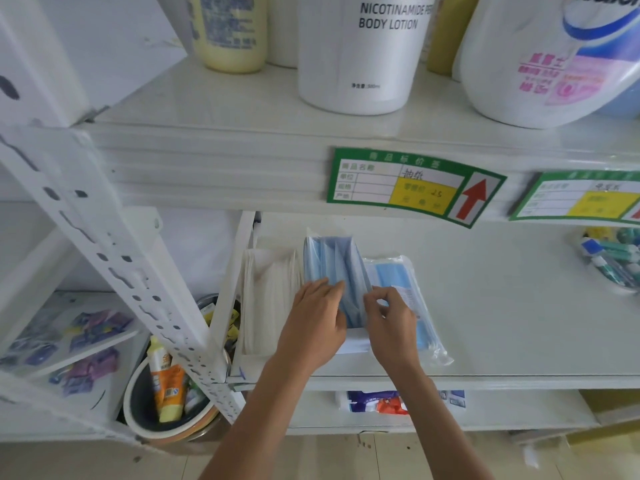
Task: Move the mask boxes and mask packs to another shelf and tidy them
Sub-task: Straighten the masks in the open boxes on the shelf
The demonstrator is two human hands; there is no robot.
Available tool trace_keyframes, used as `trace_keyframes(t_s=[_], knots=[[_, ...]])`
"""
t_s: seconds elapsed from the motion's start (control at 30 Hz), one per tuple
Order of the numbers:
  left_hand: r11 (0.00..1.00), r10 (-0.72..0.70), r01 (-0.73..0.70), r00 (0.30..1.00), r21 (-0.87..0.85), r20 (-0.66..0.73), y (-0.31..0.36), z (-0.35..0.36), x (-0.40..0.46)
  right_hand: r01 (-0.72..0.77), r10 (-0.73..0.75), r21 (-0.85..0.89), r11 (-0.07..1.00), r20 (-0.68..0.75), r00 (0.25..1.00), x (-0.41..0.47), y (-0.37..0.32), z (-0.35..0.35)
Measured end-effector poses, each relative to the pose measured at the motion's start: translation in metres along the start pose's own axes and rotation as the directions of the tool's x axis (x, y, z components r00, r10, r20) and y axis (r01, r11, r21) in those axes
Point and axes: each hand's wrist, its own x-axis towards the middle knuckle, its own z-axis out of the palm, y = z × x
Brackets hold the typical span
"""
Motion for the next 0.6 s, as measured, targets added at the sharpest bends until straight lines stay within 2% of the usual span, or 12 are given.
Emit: trace_keyframes(t_s=[0.23,0.37,0.6], knots=[[0.984,-0.062,0.058,0.998,-0.169,-0.019,0.004,-0.007,0.001,0.062,-0.064,-0.074,0.995,-0.024,0.998,0.0,-0.003,-0.003],[0.96,-0.105,0.085,0.993,-0.267,-0.059,0.003,-0.011,0.0,0.017,-0.018,-0.048,0.999,-0.024,1.0,0.001,-0.003,-0.004],[0.951,-0.122,0.095,0.99,-0.294,-0.076,0.004,-0.013,-0.001,-0.041,0.04,-0.037,0.998,-0.015,0.999,0.003,-0.003,-0.006]])
